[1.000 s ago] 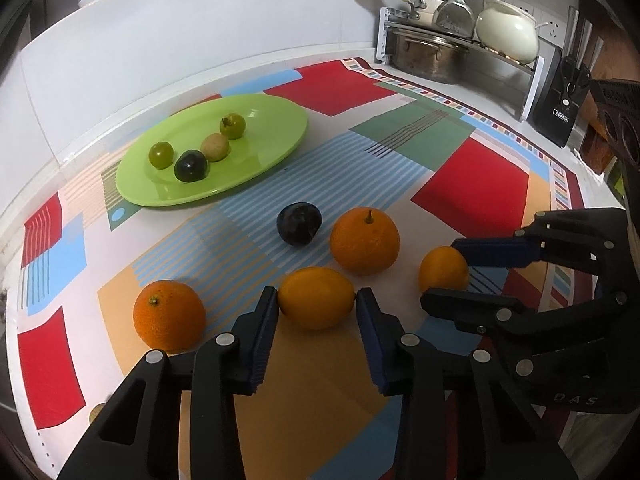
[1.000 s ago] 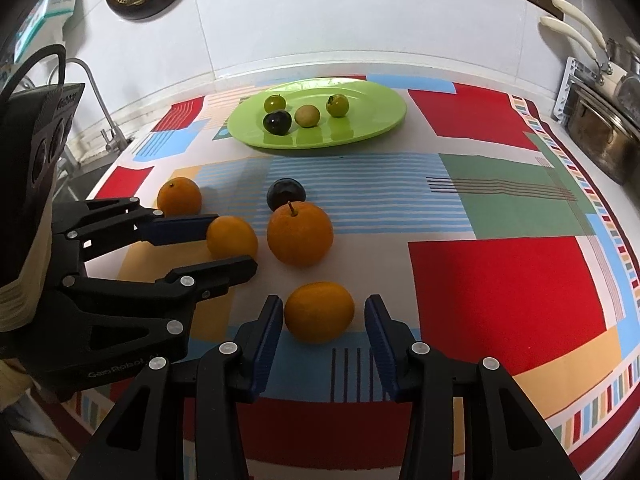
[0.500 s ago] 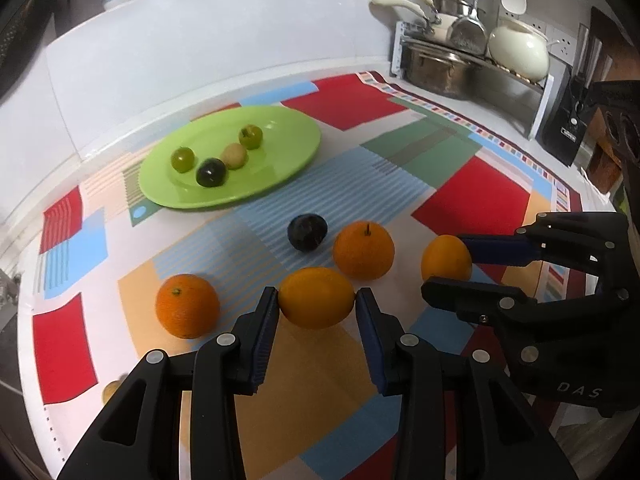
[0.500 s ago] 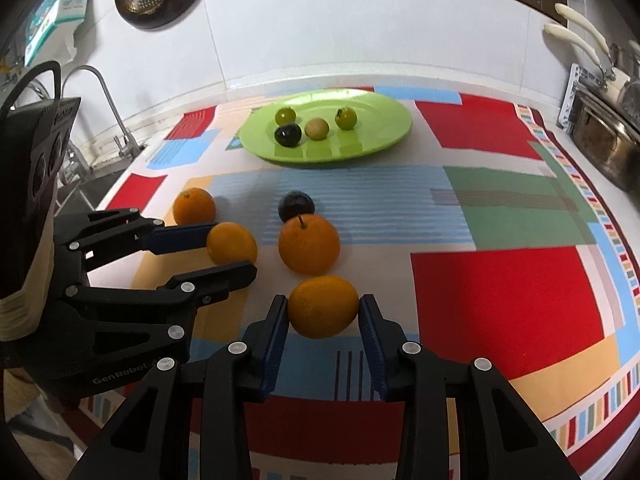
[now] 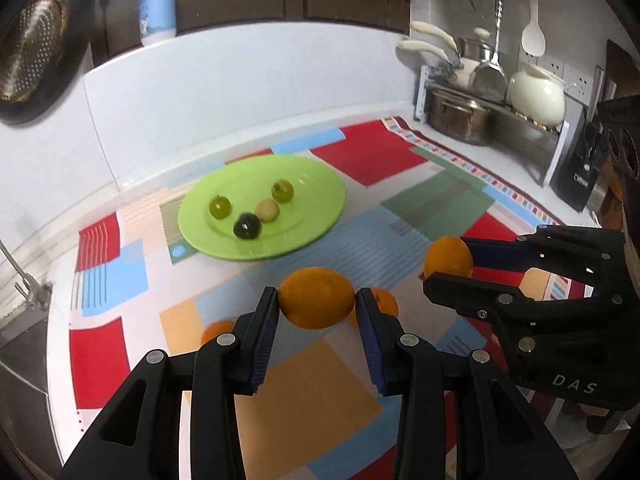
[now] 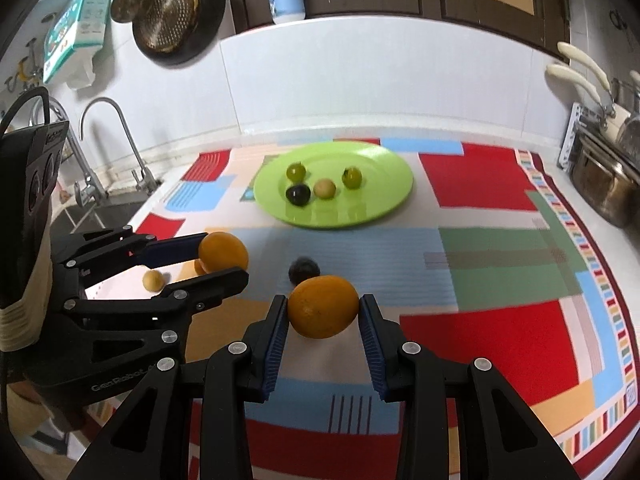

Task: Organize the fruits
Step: 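Carry both oranges with both tools over the green plate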

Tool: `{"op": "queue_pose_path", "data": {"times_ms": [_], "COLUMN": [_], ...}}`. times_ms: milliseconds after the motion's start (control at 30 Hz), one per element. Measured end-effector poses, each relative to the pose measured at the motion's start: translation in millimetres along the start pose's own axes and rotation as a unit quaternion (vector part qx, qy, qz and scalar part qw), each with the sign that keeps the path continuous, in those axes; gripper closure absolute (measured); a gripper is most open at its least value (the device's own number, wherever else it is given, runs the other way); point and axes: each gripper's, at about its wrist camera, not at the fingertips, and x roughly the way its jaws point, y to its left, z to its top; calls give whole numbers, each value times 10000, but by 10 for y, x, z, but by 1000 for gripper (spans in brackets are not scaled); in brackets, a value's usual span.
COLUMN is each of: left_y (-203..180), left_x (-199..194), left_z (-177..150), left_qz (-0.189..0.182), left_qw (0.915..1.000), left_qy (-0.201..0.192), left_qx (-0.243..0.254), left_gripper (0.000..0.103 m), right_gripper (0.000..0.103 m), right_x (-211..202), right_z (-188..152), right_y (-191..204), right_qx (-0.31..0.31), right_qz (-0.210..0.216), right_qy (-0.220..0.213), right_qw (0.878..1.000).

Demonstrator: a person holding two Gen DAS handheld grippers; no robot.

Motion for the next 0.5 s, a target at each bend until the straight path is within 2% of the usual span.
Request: {"op": "queue_pose_path", "data": {"times_ms": [500], "left_y": [114], "left_x": [-87], "left_z": [445], "left_qz": [375], "left_qw": [9984], "left_qy": [-405], "left_qx": [-97], "left_gripper": [64], "right_gripper": [66], "right_x": [-15], "right_z": [482], "right_y": [-116], "right_qx": [-120], "right_qz": [157], "right_qy": [-418], "right_qw": [9989]}}
